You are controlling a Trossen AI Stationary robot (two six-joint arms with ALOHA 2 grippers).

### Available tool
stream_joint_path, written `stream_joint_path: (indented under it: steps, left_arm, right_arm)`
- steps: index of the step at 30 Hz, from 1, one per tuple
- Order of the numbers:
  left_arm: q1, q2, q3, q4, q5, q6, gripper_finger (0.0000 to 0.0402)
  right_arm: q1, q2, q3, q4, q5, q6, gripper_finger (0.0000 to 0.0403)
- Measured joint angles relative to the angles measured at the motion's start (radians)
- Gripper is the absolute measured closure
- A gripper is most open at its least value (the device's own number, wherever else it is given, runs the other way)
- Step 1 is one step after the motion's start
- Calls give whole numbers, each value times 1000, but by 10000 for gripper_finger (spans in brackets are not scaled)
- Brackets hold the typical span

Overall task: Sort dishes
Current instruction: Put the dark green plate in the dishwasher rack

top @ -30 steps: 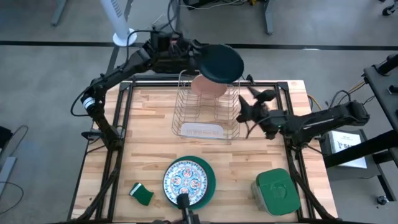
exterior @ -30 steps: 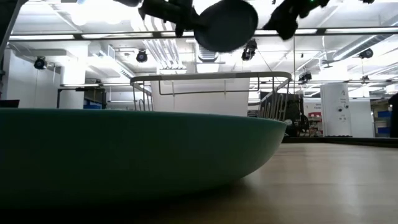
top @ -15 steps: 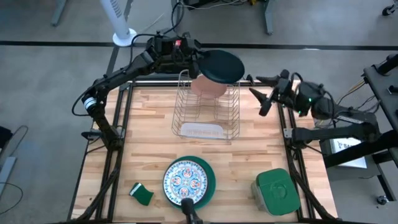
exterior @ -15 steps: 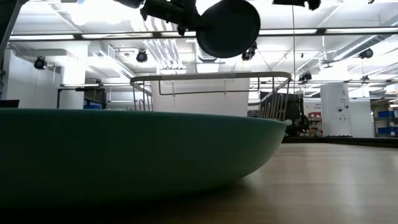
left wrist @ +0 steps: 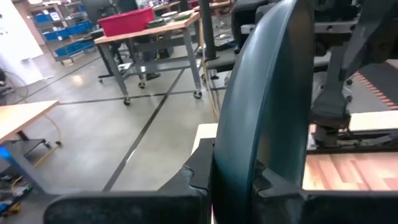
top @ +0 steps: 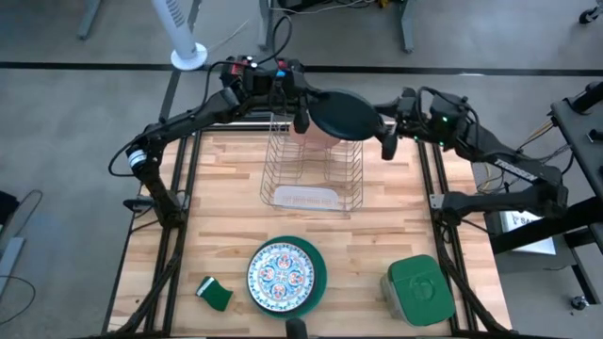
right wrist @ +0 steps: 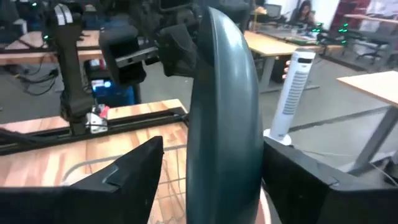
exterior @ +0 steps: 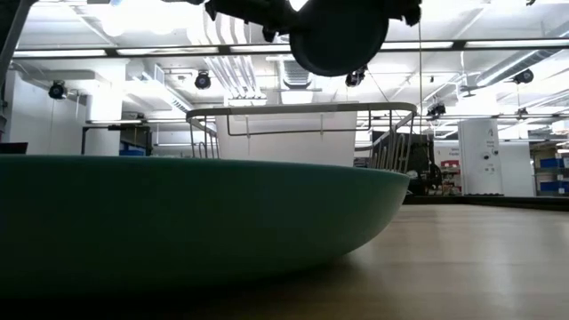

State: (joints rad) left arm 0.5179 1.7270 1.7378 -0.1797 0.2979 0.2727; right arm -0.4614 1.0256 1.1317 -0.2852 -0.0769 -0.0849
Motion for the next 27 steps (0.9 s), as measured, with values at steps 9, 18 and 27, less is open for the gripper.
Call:
stream_joint_path:
  steps: [9,18,27]
  left_arm:
    - [16,-14,2,-61,14,-28,356]
    - [34,-35,2,-173,7,-13,292]
    - [54,-67,2,-317,-128,75,195]
  right_arm:
    - [-19,99,80,-7,42,-44,353]
    - [-73,145,79,-18,73,-97,396]
    - [-107,213,80,2,64,-210,398]
